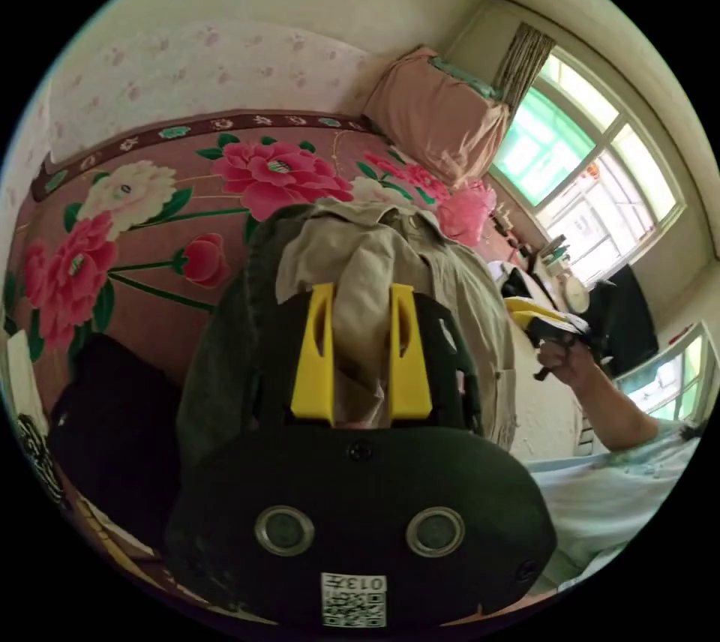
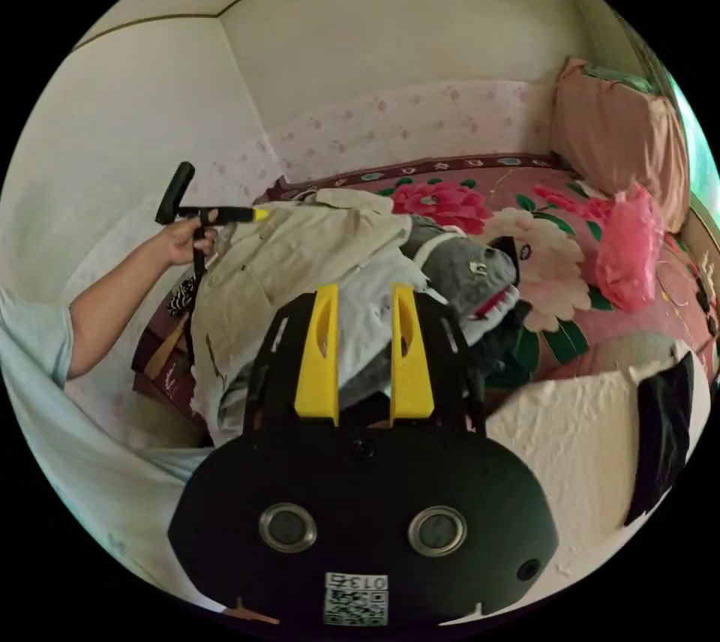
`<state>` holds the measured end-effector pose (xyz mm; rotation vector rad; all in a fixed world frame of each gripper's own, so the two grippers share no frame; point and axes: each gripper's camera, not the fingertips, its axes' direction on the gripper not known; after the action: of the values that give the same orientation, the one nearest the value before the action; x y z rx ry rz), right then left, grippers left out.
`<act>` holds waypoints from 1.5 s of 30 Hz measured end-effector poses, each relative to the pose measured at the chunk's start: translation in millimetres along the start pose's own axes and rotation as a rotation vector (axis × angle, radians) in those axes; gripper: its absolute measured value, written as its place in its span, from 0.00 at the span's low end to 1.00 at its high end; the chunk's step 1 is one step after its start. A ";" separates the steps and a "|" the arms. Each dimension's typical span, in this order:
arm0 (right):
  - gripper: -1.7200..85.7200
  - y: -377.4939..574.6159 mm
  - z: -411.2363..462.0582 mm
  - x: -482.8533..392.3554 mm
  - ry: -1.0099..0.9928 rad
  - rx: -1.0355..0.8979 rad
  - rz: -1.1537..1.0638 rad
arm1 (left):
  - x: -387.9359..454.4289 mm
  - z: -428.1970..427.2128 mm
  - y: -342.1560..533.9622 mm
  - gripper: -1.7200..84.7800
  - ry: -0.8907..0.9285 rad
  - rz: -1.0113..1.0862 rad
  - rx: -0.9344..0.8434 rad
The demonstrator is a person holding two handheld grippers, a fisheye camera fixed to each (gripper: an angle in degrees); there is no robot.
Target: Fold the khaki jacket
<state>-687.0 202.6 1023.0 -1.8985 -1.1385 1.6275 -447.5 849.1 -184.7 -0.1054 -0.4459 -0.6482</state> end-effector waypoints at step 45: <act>0.04 241.4 -586.4 -390.9 1.992 0.399 0.161 | 716.6 11.4 51.4 0.03 1.561 1.179 0.400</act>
<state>-52.1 -123.5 1236.3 -2.0031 0.2222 -0.4296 85.6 491.4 137.9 0.4856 0.9858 0.6193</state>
